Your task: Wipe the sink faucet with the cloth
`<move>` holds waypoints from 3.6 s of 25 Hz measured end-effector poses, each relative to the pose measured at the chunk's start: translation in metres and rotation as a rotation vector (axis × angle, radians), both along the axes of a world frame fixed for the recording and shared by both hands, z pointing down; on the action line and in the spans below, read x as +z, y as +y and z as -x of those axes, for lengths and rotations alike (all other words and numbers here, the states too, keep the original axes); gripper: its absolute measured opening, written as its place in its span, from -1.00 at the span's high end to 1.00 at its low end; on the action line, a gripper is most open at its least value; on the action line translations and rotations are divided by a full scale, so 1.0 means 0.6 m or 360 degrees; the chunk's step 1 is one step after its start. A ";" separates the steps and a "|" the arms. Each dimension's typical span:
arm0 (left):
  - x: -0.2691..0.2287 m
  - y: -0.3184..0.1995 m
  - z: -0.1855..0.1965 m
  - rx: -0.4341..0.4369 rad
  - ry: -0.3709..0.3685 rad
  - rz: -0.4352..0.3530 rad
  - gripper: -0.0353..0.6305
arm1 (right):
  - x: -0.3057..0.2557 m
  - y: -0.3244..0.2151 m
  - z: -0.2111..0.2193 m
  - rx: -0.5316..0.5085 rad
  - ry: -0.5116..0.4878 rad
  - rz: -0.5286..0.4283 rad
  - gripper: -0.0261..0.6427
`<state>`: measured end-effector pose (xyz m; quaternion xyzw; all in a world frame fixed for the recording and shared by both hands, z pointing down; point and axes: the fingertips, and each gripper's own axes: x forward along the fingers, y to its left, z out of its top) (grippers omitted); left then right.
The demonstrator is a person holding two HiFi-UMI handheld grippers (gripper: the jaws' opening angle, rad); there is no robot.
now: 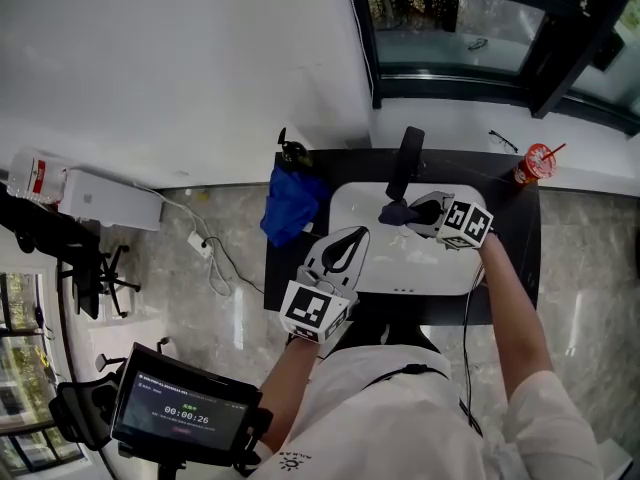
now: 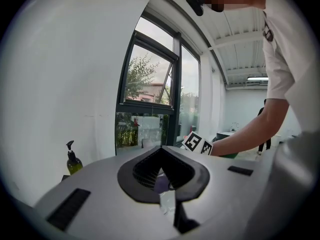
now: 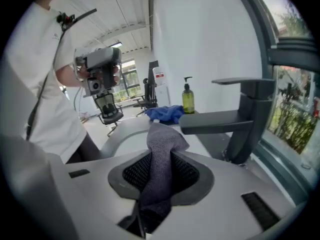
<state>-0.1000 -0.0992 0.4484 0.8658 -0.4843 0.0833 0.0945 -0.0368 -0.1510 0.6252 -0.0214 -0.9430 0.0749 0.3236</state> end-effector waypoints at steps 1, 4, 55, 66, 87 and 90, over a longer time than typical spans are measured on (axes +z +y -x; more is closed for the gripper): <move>0.001 0.000 0.000 0.0002 0.0001 0.0001 0.89 | 0.005 0.012 -0.004 -0.0044 0.0029 0.0041 0.62; 0.002 0.002 0.002 -0.0001 0.0000 0.0009 0.89 | 0.037 -0.005 -0.033 -0.0013 0.0195 -0.0011 0.61; 0.060 0.082 -0.327 0.0931 0.0099 0.0092 0.89 | -0.010 0.185 -0.403 0.1719 0.0184 -0.0313 0.61; 0.077 0.109 -0.344 0.0970 -0.0007 0.0134 0.89 | 0.075 0.211 -0.504 0.1868 0.0369 -0.0232 0.55; -0.052 0.063 -0.230 0.0481 0.0036 -0.0110 0.89 | -0.231 0.150 -0.333 0.1473 -0.0286 -0.0587 0.44; -0.080 0.058 -0.189 0.0357 0.0035 -0.0173 0.89 | -0.302 0.139 -0.277 0.1326 -0.0439 -0.0645 0.44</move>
